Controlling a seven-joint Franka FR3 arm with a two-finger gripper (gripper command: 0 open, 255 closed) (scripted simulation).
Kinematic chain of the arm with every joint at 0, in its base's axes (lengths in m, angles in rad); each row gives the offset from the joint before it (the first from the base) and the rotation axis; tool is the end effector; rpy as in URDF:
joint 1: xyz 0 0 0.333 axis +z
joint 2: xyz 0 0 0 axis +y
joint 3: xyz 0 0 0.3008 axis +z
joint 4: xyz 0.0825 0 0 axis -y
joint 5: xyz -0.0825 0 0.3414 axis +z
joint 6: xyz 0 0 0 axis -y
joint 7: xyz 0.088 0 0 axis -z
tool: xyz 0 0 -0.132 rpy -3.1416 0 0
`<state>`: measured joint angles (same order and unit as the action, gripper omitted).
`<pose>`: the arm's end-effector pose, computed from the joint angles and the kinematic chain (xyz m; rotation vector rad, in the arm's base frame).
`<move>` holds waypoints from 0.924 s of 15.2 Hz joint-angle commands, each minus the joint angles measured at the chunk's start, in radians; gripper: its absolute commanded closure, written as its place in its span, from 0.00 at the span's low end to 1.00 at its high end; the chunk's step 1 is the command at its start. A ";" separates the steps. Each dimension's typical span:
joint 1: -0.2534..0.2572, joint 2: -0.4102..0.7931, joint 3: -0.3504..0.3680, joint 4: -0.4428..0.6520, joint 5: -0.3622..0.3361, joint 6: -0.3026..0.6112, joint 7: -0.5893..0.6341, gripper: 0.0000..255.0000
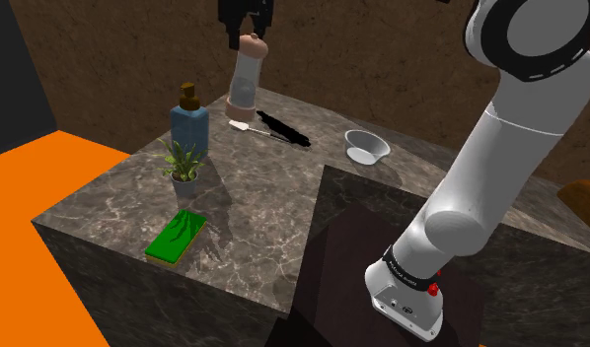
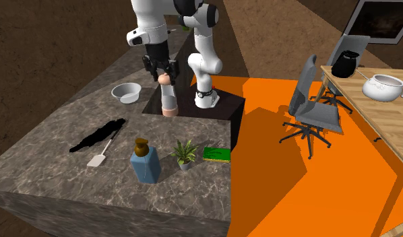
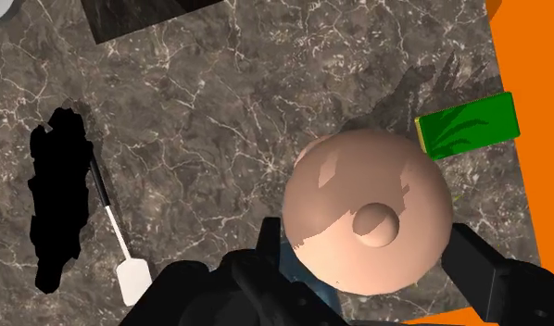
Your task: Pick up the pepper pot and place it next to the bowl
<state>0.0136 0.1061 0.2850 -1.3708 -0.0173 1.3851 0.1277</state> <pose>0.5007 0.1423 0.6000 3.1213 0.2632 -0.1383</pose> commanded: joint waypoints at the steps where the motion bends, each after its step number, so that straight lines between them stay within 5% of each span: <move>1: -0.034 -0.042 -0.024 -0.068 0.009 0.027 -0.057 1.00; 14: -0.196 -0.125 -0.180 -0.236 0.000 0.117 -0.375 1.00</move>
<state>-0.1673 -0.0067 0.1200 -1.5790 -0.0160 1.4858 -0.2158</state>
